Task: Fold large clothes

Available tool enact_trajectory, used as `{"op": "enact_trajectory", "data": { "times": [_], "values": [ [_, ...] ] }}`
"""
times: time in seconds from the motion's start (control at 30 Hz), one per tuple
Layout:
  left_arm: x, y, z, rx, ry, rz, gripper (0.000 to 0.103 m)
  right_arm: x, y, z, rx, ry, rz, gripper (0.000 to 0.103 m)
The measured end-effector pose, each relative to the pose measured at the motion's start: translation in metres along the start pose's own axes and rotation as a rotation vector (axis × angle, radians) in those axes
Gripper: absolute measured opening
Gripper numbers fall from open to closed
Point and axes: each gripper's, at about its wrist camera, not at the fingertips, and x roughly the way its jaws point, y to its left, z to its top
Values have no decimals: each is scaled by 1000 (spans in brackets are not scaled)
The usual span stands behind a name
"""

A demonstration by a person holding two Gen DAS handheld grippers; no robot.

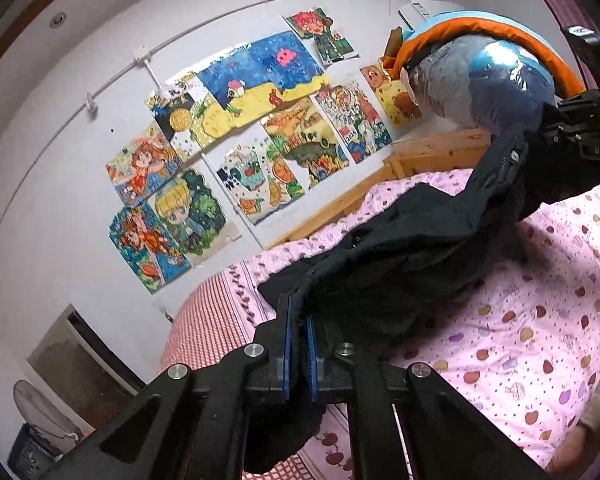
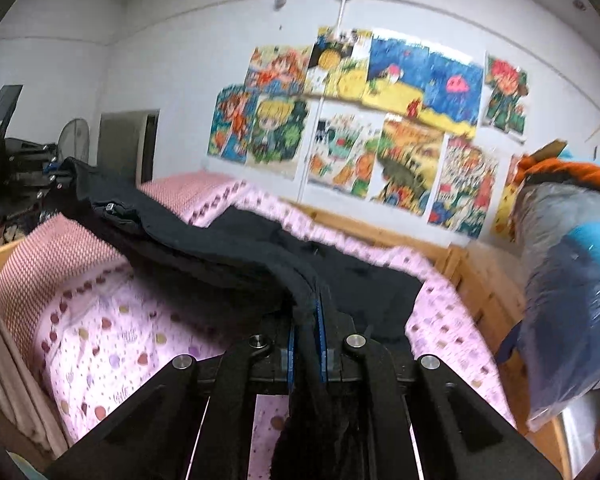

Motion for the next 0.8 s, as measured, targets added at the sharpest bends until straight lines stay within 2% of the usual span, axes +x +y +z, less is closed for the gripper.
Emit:
{"op": "enact_trajectory", "data": {
  "times": [0.13, 0.3, 0.5, 0.63, 0.8],
  "values": [
    [22, 11, 22, -46, 25, 8, 7, 20, -14, 22, -11, 3, -20, 8],
    [75, 33, 51, -136, 78, 20, 7, 66, -34, 57, -23, 25, -19, 8],
    [148, 43, 79, -122, 102, 78, 7, 142, -60, 101, -41, 71, -9, 8],
    [195, 41, 86, -123, 106, 100, 7, 197, -73, 112, -36, 123, -14, 8],
    [263, 37, 83, -156, 112, 90, 7, 264, -84, 107, -44, 176, -34, 8]
  ]
}}
